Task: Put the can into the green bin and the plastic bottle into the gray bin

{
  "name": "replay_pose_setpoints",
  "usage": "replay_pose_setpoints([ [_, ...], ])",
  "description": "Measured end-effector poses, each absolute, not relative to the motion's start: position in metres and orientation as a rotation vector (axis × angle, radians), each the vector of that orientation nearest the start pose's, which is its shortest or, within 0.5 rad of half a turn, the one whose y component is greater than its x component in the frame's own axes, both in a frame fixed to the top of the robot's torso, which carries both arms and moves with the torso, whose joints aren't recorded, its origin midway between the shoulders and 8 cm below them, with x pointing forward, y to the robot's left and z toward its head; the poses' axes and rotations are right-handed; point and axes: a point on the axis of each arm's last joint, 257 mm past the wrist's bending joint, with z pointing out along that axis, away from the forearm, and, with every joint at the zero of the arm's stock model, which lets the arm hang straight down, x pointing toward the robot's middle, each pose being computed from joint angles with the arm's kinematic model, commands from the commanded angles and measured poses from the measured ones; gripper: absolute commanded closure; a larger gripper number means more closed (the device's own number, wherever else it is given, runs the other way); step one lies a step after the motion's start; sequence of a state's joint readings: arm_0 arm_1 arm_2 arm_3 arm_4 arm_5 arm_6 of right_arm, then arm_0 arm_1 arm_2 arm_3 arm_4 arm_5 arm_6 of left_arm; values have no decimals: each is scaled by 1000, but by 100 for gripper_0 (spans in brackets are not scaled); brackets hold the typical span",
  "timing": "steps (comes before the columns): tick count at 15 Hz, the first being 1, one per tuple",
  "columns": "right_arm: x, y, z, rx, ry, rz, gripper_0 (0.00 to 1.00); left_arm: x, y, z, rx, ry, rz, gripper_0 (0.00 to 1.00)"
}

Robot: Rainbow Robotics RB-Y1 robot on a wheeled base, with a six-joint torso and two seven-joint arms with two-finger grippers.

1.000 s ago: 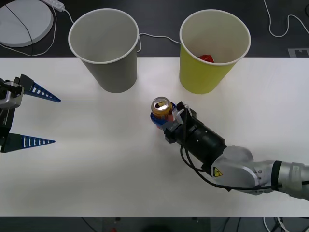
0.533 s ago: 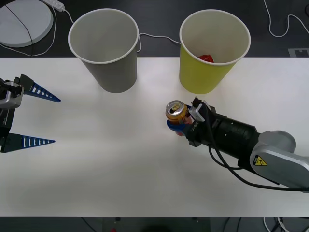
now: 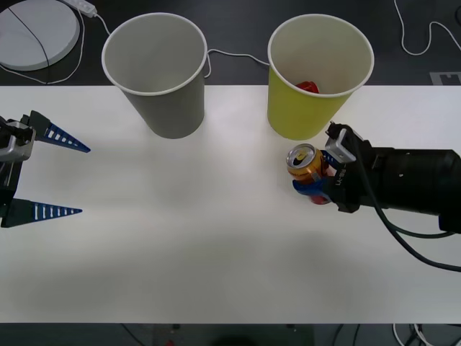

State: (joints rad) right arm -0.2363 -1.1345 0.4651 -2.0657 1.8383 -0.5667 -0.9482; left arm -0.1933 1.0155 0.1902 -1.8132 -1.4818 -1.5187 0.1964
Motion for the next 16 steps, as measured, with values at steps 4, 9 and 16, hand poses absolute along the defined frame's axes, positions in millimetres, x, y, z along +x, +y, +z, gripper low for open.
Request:
replay_pose_setpoints([
  [4, 411, -174, -147, -1238, 1849, 306, 100, 388, 279, -136, 1791, 1591, -241, 0],
  [9, 394, -212, -106, -1235, 1995, 281, 100, 388, 279, -136, 1791, 1591, -241, 0],
  [16, 399, -254, -36, -1186, 2152, 127, 100, 388, 279, -136, 1791, 1591, -241, 0],
])
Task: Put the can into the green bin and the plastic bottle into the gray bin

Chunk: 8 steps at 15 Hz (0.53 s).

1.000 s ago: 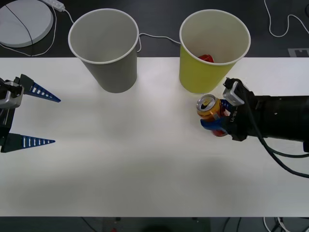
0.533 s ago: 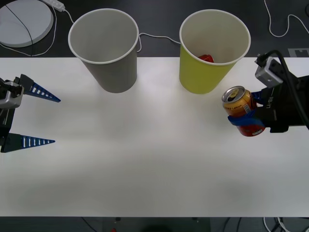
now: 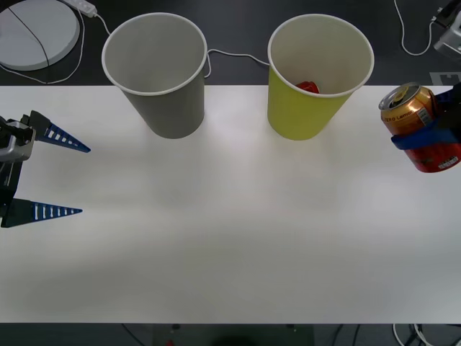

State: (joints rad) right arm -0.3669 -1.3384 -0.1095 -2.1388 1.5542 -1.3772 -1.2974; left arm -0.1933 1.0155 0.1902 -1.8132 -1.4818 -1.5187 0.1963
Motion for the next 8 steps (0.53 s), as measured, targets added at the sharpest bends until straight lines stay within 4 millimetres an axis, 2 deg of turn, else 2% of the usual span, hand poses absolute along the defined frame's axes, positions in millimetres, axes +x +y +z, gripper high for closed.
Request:
replay_pose_setpoints([
  [3, 412, -272, -10, -1180, 2187, 56, 100, 388, 279, -136, 1791, 1591, -241, 0],
  [5, 427, -271, -1, -1183, 2197, 28, 100, 388, 279, -136, 1791, 1591, -241, 0],
  [8, 463, -262, 6, -1172, 2209, -8, 100, 388, 279, -136, 1791, 1591, -241, 0],
])
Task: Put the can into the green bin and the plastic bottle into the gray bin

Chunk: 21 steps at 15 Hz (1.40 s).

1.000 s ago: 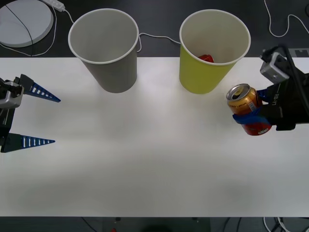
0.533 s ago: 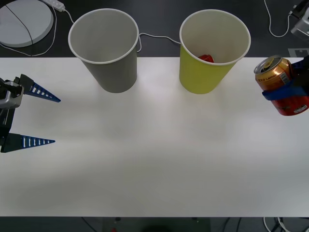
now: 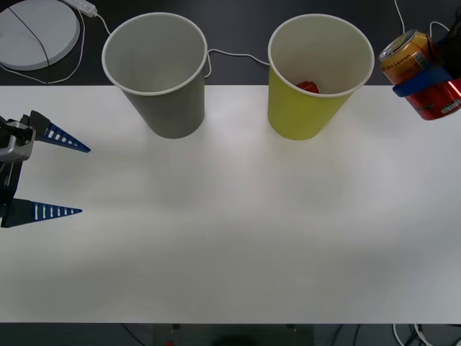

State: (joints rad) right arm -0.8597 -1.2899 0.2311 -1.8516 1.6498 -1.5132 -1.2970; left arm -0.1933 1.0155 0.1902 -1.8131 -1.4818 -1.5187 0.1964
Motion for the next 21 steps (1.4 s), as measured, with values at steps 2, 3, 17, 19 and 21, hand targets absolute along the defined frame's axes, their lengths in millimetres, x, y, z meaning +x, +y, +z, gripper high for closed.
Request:
replay_pose_setpoints([
  [2, 489, -256, 12, -1152, 2217, -38, 100, 388, 279, -136, 1791, 1591, -241, 0],
  [3, 499, -253, 14, -1140, 2225, -45, 100, 388, 279, -136, 1791, 1591, -241, 0],
  [17, 602, -182, 15, -1082, 2236, -155, 100, 388, 279, -136, 1791, 1591, -240, 0],
  [19, 603, -177, 15, -1096, 2226, -157, 95, 388, 279, -136, 1791, 1591, -241, 0],
  [21, 602, -173, 15, -1107, 2219, -148, 36, 388, 279, -136, 1791, 1591, -240, 0],
])
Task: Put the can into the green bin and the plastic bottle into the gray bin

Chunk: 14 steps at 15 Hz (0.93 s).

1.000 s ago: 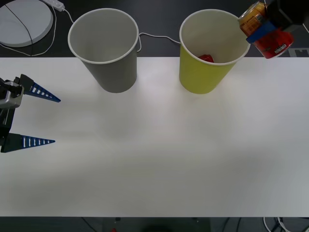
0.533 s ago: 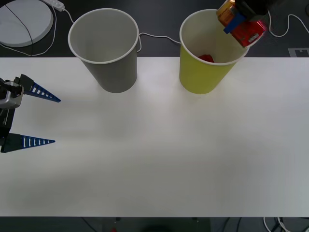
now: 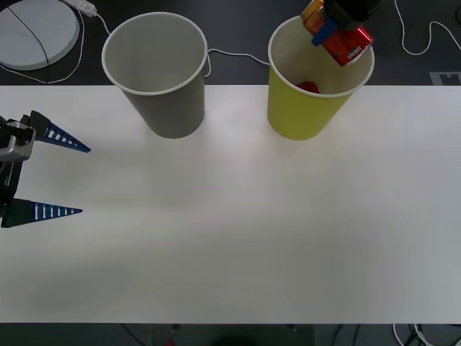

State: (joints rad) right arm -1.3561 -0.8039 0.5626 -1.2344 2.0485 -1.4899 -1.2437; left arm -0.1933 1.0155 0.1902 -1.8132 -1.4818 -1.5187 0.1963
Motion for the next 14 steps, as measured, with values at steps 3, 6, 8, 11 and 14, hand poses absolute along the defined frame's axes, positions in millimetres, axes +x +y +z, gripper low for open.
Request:
replay_pose_setpoints([
  [3, 603, -172, 16, -1126, 2201, -152, 0, 388, 279, -136, 1791, 1591, -241, 0],
  [6, 602, -176, 21, -1151, 2182, -155, 0, 388, 279, -136, 1791, 1591, -241, 0],
  [8, 596, -183, 27, -1175, 2171, -124, 0, 388, 279, -136, 1791, 1591, -241, 0],
  [11, 574, -197, 41, -1214, 2162, -46, 0, 388, 279, -136, 1791, 1591, -241, 0],
  [14, 545, -211, 44, -1256, 2126, -7, 0, 388, 279, -136, 1791, 1591, -240, 0],
])
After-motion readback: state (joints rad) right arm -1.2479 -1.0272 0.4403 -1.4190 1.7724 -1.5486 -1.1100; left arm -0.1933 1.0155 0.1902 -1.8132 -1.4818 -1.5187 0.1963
